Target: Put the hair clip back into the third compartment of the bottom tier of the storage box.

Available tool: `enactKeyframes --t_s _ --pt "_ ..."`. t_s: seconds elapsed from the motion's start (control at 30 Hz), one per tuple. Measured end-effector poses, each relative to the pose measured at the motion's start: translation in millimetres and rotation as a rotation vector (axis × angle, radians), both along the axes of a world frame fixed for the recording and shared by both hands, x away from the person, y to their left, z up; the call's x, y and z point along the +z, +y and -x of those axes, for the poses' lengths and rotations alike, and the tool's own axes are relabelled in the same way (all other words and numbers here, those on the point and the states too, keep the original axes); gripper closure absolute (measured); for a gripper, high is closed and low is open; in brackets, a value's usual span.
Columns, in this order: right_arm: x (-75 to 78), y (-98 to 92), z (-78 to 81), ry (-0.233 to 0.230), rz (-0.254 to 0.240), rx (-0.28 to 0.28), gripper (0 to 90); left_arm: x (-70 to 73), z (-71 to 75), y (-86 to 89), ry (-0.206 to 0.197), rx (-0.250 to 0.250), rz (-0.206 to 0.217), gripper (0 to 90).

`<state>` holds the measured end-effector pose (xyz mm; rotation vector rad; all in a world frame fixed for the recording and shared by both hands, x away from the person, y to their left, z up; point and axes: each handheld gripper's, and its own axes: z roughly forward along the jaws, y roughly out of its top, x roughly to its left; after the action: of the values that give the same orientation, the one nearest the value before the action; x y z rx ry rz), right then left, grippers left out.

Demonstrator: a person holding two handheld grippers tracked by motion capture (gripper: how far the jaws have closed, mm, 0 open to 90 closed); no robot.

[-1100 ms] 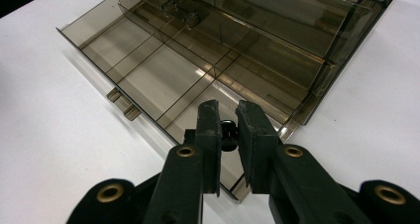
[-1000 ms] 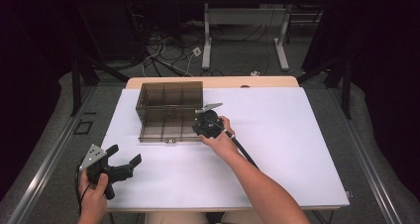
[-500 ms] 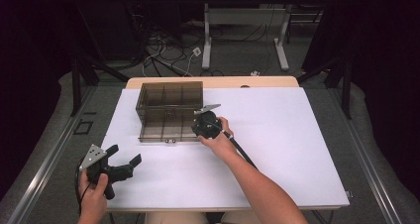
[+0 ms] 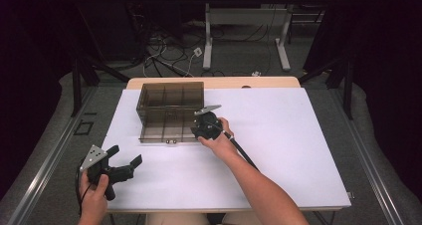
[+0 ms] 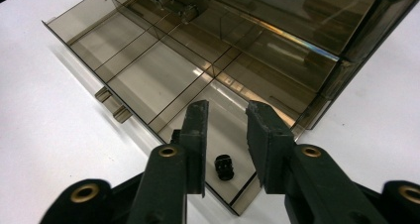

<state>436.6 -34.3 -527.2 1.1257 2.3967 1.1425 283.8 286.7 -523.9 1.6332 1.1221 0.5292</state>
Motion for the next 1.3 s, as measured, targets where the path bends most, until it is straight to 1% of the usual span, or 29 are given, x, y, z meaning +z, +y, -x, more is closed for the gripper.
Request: enactKeyframes --t_s 0.03,0.1,0.13,0.17,0.2,0.27,0.3,0.37,0.4,0.47,0.5,0.53,0.57,0.6,0.7,0.73,0.77,0.8,0.83,0.87,0.9,0.93,0.97,1.0,1.07,1.17,1.23,1.27,1.3 --pt "0.8 -0.7 0.0 0.004 0.005 0.003 68.5 -0.1 0.0 0.0 0.000 0.000 0.000 0.5" --pt "1.4 -1.2 0.0 -0.005 0.007 -0.006 66.1 -0.1 -0.1 0.2 0.000 0.000 0.000 0.5" --pt "0.6 -1.4 -0.4 -0.014 -0.004 -0.007 65.0 -0.1 0.0 0.1 -0.001 0.001 0.000 0.5" --pt "1.4 -2.1 -0.1 -0.006 0.001 -0.011 64.1 -0.1 0.0 0.2 -0.001 0.000 0.000 0.5" --pt "1.4 -2.3 0.0 -0.012 -0.009 -0.017 63.4 0.0 0.0 0.2 -0.001 0.000 0.000 0.5" --pt "1.7 -4.1 0.1 -0.016 -0.011 -0.011 61.8 -0.1 0.0 0.2 -0.001 0.000 0.000 0.5" --pt "2.2 -4.5 1.0 -0.010 -0.015 -0.019 60.9 -0.1 0.0 0.1 0.000 0.000 0.000 0.5" --pt "2.3 -6.6 1.1 -0.012 -0.013 -0.015 58.8 -0.1 0.0 0.1 0.000 0.000 0.000 0.5" --pt "3.1 -8.0 1.6 -0.002 -0.002 -0.016 57.3 0.0 0.1 0.0 0.000 0.000 0.000 0.5" --pt "2.4 -9.3 2.7 -0.008 -0.023 -0.026 55.7 0.0 0.1 -0.1 -0.001 0.001 0.000 0.5" --pt "1.8 -10.7 2.5 -0.020 -0.031 -0.022 54.8 -0.1 0.0 -0.2 0.000 0.001 0.000 0.5" --pt "2.9 -12.2 3.2 -0.010 -0.022 -0.025 54.1 -0.1 0.0 -0.2 0.000 0.001 0.000 0.5" --pt "2.9 -13.1 3.2 -0.012 -0.024 -0.026 53.2 -0.1 -0.1 -0.3 0.000 0.001 0.000 0.5" --pt "3.8 -15.1 3.9 0.000 -0.015 -0.027 51.8 -0.1 -0.2 -0.4 -0.001 0.001 0.000 0.5" --pt "3.6 -18.7 4.5 -0.016 -0.033 -0.036 48.9 -0.2 -0.3 -0.7 -0.001 0.001 0.000 0.5" --pt "5.6 -20.7 5.5 0.006 -0.018 -0.040 47.7 -0.3 -0.3 -0.7 -0.001 0.001 0.000 0.5" --pt "4.6 -21.5 5.3 -0.014 -0.035 -0.044 46.7 -0.3 -0.3 -0.7 -0.001 0.002 0.000 0.5" --pt "5.2 -22.8 5.9 -0.008 -0.038 -0.045 45.9 -0.4 -0.3 -0.7 0.000 0.002 0.000 0.5" --pt "6.3 -24.3 6.9 -0.005 -0.028 -0.046 44.4 -0.4 -0.3 -0.6 0.000 0.002 0.000 0.5" --pt "5.9 -25.2 7.2 -0.023 -0.033 -0.047 43.6 -0.4 -0.3 -0.6 0.000 0.002 0.000 0.5" --pt "6.5 -26.5 8.1 -0.025 -0.027 -0.045 42.9 -0.4 -0.4 -0.6 0.000 0.002 0.000 0.5" --pt "6.4 -27.3 9.0 -0.030 -0.036 -0.046 41.4 -0.4 -0.4 -0.7 0.000 0.002 0.000 0.5" --pt "7.8 -28.5 10.3 -0.019 -0.023 -0.048 40.3 -0.4 -0.4 -0.6 -0.002 0.003 -0.003 0.5" --pt "7.5 -29.5 11.3 -0.042 -0.024 -0.052 39.7 -0.4 -0.4 -0.6 -0.001 0.003 -0.003 0.5" --pt "8.7 -31.8 13.6 -0.039 -0.020 -0.056 37.6 -0.4 -0.4 -0.7 -0.002 0.003 -0.003 0.5" --pt "9.4 -36.3 15.9 -0.045 -0.026 -0.051 36.2 -0.3 -0.4 -0.6 -0.002 0.001 -0.008 0.5" --pt "10.6 -38.9 17.9 -0.039 -0.031 -0.052 35.8 -0.4 -0.5 -0.7 -0.002 0.001 -0.010 0.5" --pt "10.5 -40.5 19.1 -0.054 -0.040 -0.054 33.9 -0.3 -0.5 -0.7 -0.001 0.000 -0.010 0.5" --pt "13.1 -43.0 20.8 -0.039 -0.008 -0.052 31.7 -0.3 -0.6 -0.7 -0.001 0.000 -0.011 0.5"
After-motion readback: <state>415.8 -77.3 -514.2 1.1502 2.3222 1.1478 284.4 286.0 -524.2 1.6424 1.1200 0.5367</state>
